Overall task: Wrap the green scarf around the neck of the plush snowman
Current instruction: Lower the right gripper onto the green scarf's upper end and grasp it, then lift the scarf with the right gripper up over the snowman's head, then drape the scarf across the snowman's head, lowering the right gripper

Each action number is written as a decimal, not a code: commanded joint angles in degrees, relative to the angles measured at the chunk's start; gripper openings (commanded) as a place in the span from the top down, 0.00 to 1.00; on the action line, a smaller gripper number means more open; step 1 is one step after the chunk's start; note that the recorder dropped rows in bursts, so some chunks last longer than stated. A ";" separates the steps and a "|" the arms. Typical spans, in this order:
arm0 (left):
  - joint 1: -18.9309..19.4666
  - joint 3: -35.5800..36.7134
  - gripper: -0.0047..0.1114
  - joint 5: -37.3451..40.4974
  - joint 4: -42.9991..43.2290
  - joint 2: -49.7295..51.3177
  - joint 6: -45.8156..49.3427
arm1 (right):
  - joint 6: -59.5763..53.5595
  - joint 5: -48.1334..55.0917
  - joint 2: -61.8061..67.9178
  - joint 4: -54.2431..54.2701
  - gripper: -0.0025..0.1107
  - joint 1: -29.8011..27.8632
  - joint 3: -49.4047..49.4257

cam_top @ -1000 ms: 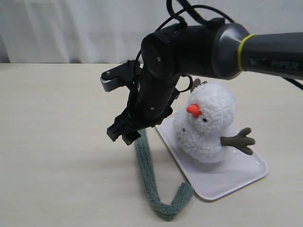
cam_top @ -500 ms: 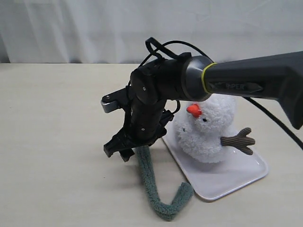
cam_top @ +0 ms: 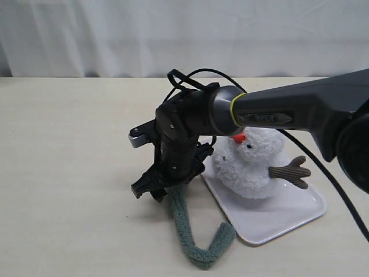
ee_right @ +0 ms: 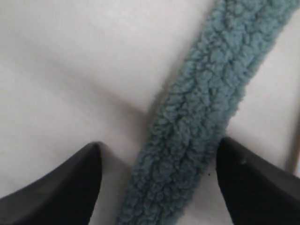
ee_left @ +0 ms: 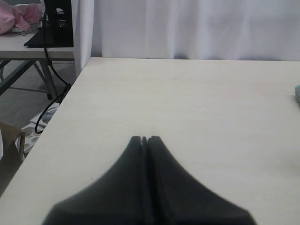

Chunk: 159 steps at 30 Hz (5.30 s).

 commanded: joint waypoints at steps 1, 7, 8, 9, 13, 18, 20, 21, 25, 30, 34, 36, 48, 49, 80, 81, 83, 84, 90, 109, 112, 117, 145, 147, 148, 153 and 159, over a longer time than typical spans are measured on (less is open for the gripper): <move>-0.25 0.11 0.96 -0.58 0.32 -0.13 0.17 | 0.41 -0.85 1.85 -1.16 0.43 -0.09 0.11; -0.25 0.11 0.96 -0.58 0.32 -0.13 0.17 | -1.74 -0.58 1.98 -1.45 0.58 -0.09 0.11; -0.25 0.11 0.96 -0.58 0.32 -0.13 0.17 | -2.87 -0.58 1.98 -1.45 0.64 -0.09 0.11; -0.25 0.11 0.96 -0.58 0.32 -0.13 0.17 | -3.33 -0.58 1.98 -1.45 0.69 -0.09 0.11; -0.25 0.11 0.96 -0.58 0.32 -0.13 0.17 | -4.17 -0.47 1.62 -4.38 0.94 -0.09 0.11; -0.25 0.11 0.96 -0.58 0.32 -0.13 0.17 | -4.17 0.49 -3.29 -8.09 0.94 0.03 0.11; -0.25 0.11 0.96 -0.58 0.32 -0.13 0.17 | -4.17 1.10 -7.63 -9.35 0.94 0.03 0.11; -0.25 0.11 0.96 -0.58 0.32 -0.13 0.17 | -4.17 1.66 -11.09 -10.26 0.94 0.03 0.11; -0.25 0.11 0.96 -0.58 0.32 -0.13 0.17 | -4.00 5.13 -20.87 -17.22 0.94 0.03 0.11; -0.25 0.11 0.96 -0.58 0.32 -0.13 0.17 | -3.87 9.38 -28.07 -23.52 0.94 0.03 0.11; -0.25 0.11 0.96 -0.58 0.32 -0.13 0.17 | -2.14 13.41 -29.53 -29.30 0.94 -0.09 0.11; -0.25 0.11 0.96 -0.58 0.32 -0.13 0.17 | -2.14 15.38 -29.15 -29.75 0.94 -0.32 0.22; -0.25 0.11 0.96 -0.58 0.32 -0.13 0.17 | -3.33 21.06 -29.14 -30.33 0.94 2.54 0.22; -0.25 0.11 0.96 -0.58 0.32 -0.13 0.17 | -4.32 21.06 -29.14 -30.33 0.94 3.37 0.22; -0.25 0.11 0.96 -0.58 0.32 -0.13 0.17 | -2.81 23.65 -29.49 -41.05 0.94 -2.64 4.91; -0.25 0.11 0.96 -0.58 0.32 -0.13 0.17 | -2.60 23.65 -29.49 -41.05 0.94 -3.40 5.08; -0.25 0.11 0.96 -0.58 0.32 -0.13 0.17 | -2.60 23.65 -29.49 -41.05 0.94 -4.80 6.06; -0.25 0.11 0.96 -0.58 0.32 -0.13 0.17 | -2.84 23.65 -29.49 -41.05 0.94 -5.25 6.54; -0.25 0.11 0.96 -0.58 0.32 -0.13 0.17 | -6.12 23.65 -29.49 -40.56 0.94 -4.89 8.18; -0.25 0.11 0.96 -0.58 0.45 -0.13 0.65 | -18.61 23.65 -33.41 -31.54 0.94 0.67 8.60; -0.25 0.11 0.96 -0.58 0.45 -0.13 0.65 | -16.03 23.65 -33.41 -37.01 0.94 0.55 9.91; -0.25 0.11 0.96 -0.58 0.45 -0.13 0.65 | -10.72 21.61 -33.41 -44.29 0.94 -1.70 13.23; -0.25 0.11 0.96 -0.58 0.45 -0.13 0.65 | 1.37 6.29 -30.69 -51.38 0.94 -7.28 16.24; -0.25 0.11 0.96 -0.58 0.45 -0.13 0.65 | 1.46 6.67 -29.93 -50.43 0.94 -7.98 16.24; -0.25 0.11 0.96 -0.58 0.45 -0.13 0.65 | 1.46 6.67 -29.67 -50.00 0.94 -8.30 16.24; -0.25 0.11 0.96 -0.68 0.45 -0.13 0.65 | 1.46 6.41 -28.45 -48.56 0.94 -10.41 16.24; -0.25 0.11 0.96 -0.68 0.45 -0.13 0.65 | 1.46 9.28 -28.35 -48.25 0.94 -10.86 16.24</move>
